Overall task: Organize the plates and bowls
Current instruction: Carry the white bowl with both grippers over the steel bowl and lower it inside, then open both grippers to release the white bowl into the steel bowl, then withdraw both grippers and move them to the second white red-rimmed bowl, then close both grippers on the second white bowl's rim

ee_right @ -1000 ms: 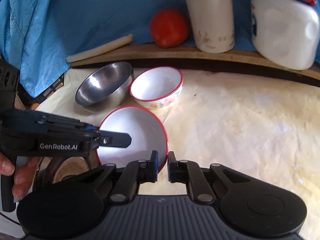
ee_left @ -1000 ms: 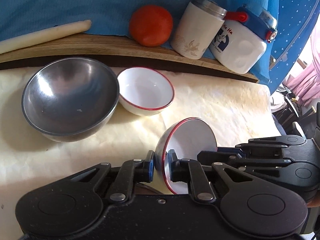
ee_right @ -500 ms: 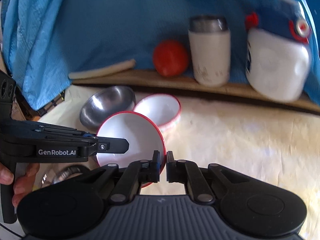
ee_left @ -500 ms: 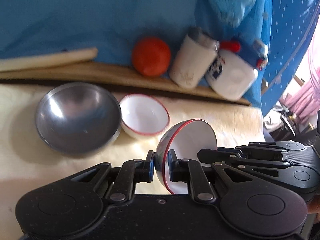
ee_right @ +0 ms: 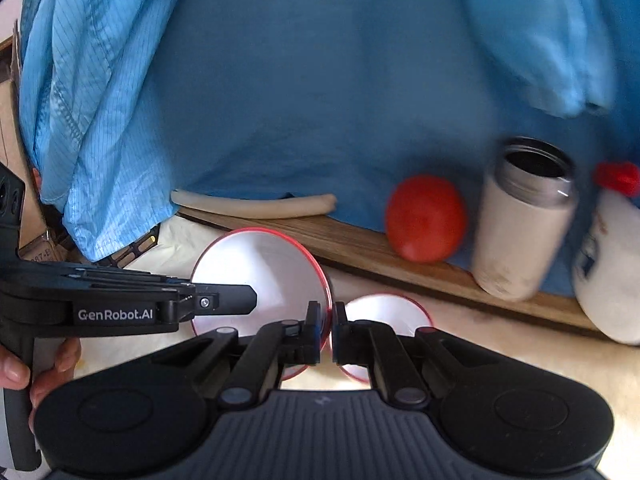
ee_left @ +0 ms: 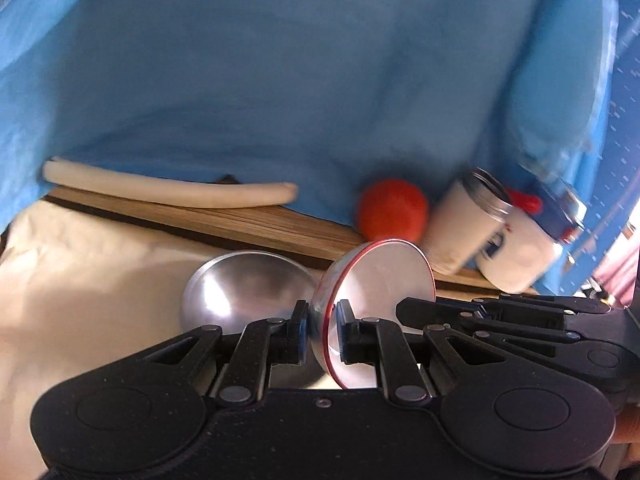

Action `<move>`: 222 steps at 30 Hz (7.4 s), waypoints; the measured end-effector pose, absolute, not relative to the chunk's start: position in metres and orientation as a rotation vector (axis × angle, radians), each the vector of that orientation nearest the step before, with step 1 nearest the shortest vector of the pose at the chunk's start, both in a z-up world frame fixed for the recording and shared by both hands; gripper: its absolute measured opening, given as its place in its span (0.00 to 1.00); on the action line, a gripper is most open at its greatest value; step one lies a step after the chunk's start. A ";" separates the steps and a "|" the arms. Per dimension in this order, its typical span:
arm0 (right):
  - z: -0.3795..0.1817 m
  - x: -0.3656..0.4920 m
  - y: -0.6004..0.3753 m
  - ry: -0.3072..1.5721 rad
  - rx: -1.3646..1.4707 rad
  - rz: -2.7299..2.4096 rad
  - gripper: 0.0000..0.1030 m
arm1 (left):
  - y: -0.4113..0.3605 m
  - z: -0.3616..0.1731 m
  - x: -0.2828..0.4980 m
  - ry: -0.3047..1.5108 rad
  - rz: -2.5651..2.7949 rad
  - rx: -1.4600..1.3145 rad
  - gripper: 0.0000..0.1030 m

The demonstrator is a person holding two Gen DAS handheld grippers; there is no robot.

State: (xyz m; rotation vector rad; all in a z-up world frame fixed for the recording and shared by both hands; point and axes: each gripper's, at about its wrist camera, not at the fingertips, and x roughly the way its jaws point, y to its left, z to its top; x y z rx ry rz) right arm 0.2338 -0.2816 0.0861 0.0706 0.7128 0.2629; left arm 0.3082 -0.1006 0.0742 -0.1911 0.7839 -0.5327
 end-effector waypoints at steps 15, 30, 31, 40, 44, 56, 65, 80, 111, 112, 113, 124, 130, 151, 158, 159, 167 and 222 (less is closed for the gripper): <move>0.059 0.282 -0.251 0.827 0.041 0.305 0.05 | -0.075 0.036 0.343 0.881 -0.455 -0.229 0.15; 0.054 0.288 -0.247 0.851 0.034 0.306 0.05 | -0.079 0.029 0.349 0.902 -0.446 -0.230 0.16; 0.053 0.289 -0.246 0.853 0.033 0.308 0.05 | -0.079 0.029 0.349 0.904 -0.446 -0.228 0.16; 0.052 0.291 -0.245 0.872 0.030 0.312 0.06 | -0.082 0.025 0.351 0.925 -0.439 -0.221 0.16; 0.050 0.292 -0.245 0.884 0.033 0.311 0.06 | -0.084 0.022 0.352 0.929 -0.438 -0.219 0.16; 0.046 0.299 -0.245 0.893 0.036 0.313 0.07 | -0.085 0.020 0.356 0.933 -0.431 -0.211 0.17; 0.045 0.301 -0.244 0.895 0.038 0.319 0.11 | -0.086 0.021 0.357 0.936 -0.435 -0.199 0.17; 0.045 0.306 -0.241 0.910 0.031 0.321 0.13 | -0.083 0.021 0.357 0.928 -0.461 -0.202 0.22; 0.055 0.285 -0.261 0.827 0.111 0.387 0.48 | -0.071 0.041 0.338 0.812 -0.456 -0.195 0.58; 0.056 0.283 -0.263 0.818 0.110 0.371 0.57 | -0.069 0.043 0.336 0.800 -0.447 -0.196 0.61; 0.057 0.280 -0.265 0.807 0.109 0.363 0.61 | -0.068 0.045 0.333 0.790 -0.446 -0.199 0.63; 0.070 0.229 -0.301 0.693 0.204 0.289 0.94 | -0.064 0.067 0.293 0.665 -0.433 -0.197 0.99; 0.075 0.189 -0.329 0.638 0.225 0.231 1.00 | -0.078 0.070 0.261 0.642 -0.447 -0.158 0.99; 0.069 0.131 -0.371 0.580 0.237 0.199 1.00 | -0.099 0.060 0.219 0.693 -0.427 -0.168 0.99; 0.044 0.160 -0.393 0.643 0.262 0.175 1.00 | -0.111 0.051 0.237 0.762 -0.437 -0.173 0.99; 0.041 0.166 -0.397 0.650 0.260 0.174 1.00 | -0.112 0.050 0.240 0.769 -0.444 -0.177 0.99; 0.017 0.220 -0.420 0.710 0.311 0.234 0.96 | -0.134 0.035 0.266 0.851 -0.463 -0.326 0.99; -0.002 0.254 -0.383 0.786 0.265 0.247 0.08 | -0.181 -0.020 0.284 0.931 -0.313 -0.655 0.16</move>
